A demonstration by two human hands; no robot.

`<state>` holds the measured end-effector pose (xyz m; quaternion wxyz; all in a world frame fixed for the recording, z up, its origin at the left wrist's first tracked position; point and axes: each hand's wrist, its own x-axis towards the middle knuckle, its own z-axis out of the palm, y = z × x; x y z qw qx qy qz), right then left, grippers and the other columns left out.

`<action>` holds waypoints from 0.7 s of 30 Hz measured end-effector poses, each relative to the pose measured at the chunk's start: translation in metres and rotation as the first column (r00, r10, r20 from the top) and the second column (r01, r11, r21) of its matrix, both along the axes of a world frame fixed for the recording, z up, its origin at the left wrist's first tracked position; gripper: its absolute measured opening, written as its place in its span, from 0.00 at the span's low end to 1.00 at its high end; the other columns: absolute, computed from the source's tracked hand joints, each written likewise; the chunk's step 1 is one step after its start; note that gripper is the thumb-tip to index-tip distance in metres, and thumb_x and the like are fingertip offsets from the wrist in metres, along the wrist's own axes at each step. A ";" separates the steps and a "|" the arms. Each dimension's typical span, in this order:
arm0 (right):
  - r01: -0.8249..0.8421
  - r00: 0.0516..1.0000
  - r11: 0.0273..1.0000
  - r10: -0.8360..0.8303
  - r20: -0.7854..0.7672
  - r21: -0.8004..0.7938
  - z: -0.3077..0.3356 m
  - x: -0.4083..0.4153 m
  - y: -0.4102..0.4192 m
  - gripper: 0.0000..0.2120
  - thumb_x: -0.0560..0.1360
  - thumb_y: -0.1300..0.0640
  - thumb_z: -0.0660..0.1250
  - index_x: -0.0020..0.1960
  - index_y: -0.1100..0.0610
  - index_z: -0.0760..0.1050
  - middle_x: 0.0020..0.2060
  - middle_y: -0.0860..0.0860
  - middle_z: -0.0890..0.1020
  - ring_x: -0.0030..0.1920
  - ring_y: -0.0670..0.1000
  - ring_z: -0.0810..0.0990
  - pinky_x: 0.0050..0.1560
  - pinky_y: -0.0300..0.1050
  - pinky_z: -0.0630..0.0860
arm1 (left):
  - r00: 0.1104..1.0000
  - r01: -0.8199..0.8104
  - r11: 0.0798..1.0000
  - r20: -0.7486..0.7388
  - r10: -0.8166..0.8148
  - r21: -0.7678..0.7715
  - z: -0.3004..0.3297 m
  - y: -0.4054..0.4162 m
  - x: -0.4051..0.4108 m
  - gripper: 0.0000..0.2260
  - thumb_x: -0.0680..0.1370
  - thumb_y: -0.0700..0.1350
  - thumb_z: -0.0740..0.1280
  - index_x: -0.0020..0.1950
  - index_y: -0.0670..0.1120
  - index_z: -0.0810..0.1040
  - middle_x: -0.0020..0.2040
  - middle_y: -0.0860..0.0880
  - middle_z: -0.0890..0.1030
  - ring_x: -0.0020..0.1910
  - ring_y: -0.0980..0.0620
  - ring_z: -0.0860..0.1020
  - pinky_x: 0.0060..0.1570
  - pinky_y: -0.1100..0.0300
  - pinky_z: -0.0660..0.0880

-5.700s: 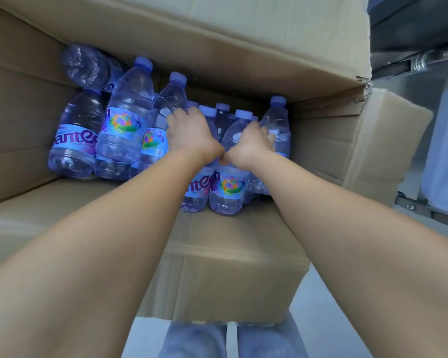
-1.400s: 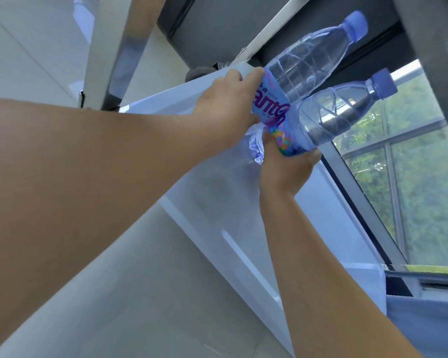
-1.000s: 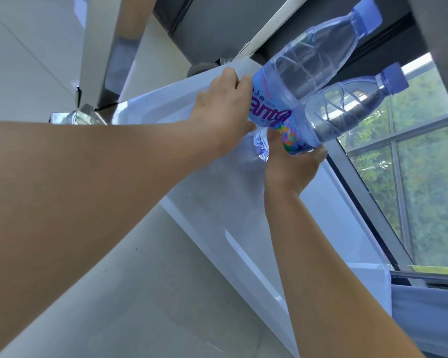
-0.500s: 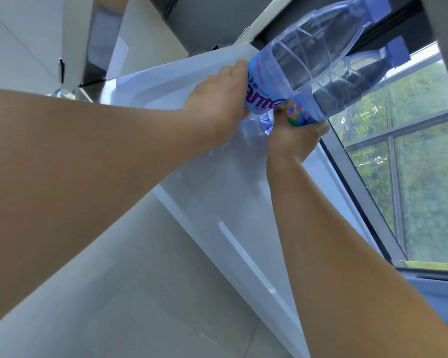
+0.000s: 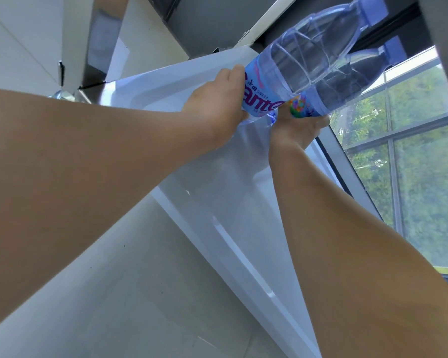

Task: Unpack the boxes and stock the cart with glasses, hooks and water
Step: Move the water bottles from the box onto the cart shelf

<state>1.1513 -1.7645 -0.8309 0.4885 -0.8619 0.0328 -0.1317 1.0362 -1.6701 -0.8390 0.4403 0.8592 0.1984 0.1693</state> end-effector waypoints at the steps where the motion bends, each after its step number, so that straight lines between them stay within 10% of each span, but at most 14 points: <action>1: -0.002 1.000 1.000 0.002 -0.005 -0.007 0.001 0.001 0.000 0.34 0.70 0.56 0.73 0.69 0.58 0.58 0.61 0.55 0.70 0.60 0.55 0.74 0.52 0.41 0.73 | 1.000 -0.004 1.000 0.006 0.004 -0.007 0.001 0.000 -0.001 0.21 0.78 0.47 0.65 0.68 0.43 0.63 0.64 0.43 0.70 0.57 0.42 0.73 0.45 0.56 0.65; 14: 0.025 0.986 0.999 -0.029 -0.167 -0.028 0.001 -0.017 0.007 0.25 0.72 0.60 0.69 0.66 0.62 0.66 0.60 0.57 0.75 0.58 0.56 0.76 0.47 0.42 0.72 | 0.999 -0.007 0.999 -0.032 0.009 0.053 -0.006 0.003 0.000 0.19 0.79 0.46 0.64 0.66 0.40 0.65 0.62 0.39 0.70 0.58 0.40 0.72 0.48 0.56 0.66; 18: -0.157 0.979 0.976 0.173 -0.104 0.150 -0.001 -0.065 0.007 0.20 0.66 0.66 0.61 0.59 0.66 0.72 0.45 0.55 0.78 0.41 0.51 0.76 0.38 0.40 0.72 | 0.994 0.041 0.995 -0.102 -0.032 0.088 -0.008 0.011 0.000 0.15 0.78 0.43 0.63 0.63 0.39 0.67 0.61 0.40 0.70 0.58 0.39 0.72 0.48 0.55 0.66; 21: -0.314 0.937 0.925 0.338 -0.084 0.213 -0.001 -0.088 0.015 0.23 0.68 0.62 0.68 0.62 0.62 0.69 0.51 0.54 0.81 0.47 0.50 0.80 0.50 0.42 0.78 | 0.988 0.091 0.963 -0.141 -0.056 0.253 -0.019 0.013 -0.014 0.13 0.76 0.39 0.65 0.59 0.37 0.72 0.63 0.38 0.68 0.58 0.39 0.73 0.52 0.48 0.72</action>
